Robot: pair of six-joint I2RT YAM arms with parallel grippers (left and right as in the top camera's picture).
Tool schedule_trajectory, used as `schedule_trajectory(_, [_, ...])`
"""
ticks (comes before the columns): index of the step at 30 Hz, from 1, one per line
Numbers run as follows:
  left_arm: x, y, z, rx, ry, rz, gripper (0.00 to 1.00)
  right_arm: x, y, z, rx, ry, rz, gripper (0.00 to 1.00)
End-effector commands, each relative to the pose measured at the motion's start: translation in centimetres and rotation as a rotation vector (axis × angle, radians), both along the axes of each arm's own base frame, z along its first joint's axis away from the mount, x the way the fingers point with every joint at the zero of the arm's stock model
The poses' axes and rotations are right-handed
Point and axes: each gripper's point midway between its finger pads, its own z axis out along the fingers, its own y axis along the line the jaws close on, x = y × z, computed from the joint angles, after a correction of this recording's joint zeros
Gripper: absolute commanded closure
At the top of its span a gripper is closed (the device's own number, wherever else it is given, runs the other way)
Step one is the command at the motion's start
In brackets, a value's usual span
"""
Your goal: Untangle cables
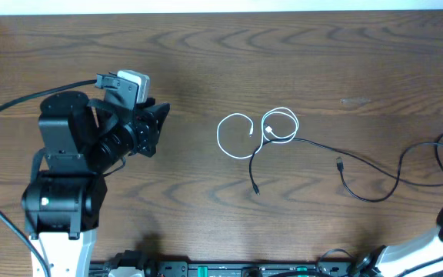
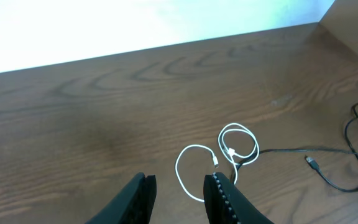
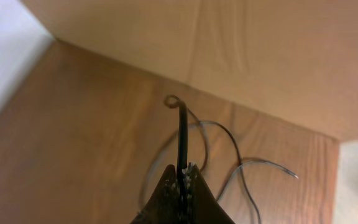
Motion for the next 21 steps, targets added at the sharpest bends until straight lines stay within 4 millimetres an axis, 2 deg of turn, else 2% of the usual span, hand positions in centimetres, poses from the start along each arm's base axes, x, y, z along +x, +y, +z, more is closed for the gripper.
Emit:
schedule_trajectory(1, [0.5,0.3,-1.1,0.004,0.031,0.016,0.68,-1.1,-3.6,-5.0,0.025,0.171,-0.092,0.99])
schedule_trajectory(5, [0.7,0.3,-1.1,0.004,0.026,0.016,0.68,-1.4,-5.9,-11.9,0.135,0.306,-0.118,0.99])
schedule_trajectory(9, [0.8,0.3,-0.9,0.004,0.017,0.016,0.68,-1.2,-6.6,-18.9,0.270,0.419,-0.094,0.98])
schedule_trajectory(10, [0.8,0.3,-0.9,0.004,0.018,0.016,0.68,-1.3,-6.6,-20.7,0.307,0.444,-0.092,0.85])
schedule_trajectory(11, [0.8,0.3,-0.9,0.003,0.018,0.016,0.68,-1.1,-6.5,-22.1,0.339,0.453,-0.084,0.59])
schedule_trajectory(12, [0.8,0.3,-0.9,0.003,0.018,0.016,0.68,-0.7,-6.1,-24.4,0.400,0.457,-0.066,0.47])
schedule_trajectory(14, [0.8,0.3,-0.9,0.002,0.018,0.016,0.68,0.1,-5.7,-25.6,0.438,0.441,-0.031,0.42])
schedule_trajectory(15, [0.8,0.3,-0.9,0.000,0.020,0.017,0.68,0.7,-5.6,-25.7,0.444,0.428,-0.003,0.37])
schedule_trajectory(19, [0.8,0.3,-1.0,0.000,0.024,0.017,0.68,2.4,-4.7,-24.6,0.449,0.366,0.070,0.16])
schedule_trajectory(21, [0.8,0.3,-1.0,0.000,0.025,0.017,0.68,3.0,-4.0,-23.7,0.457,0.336,0.092,0.11])
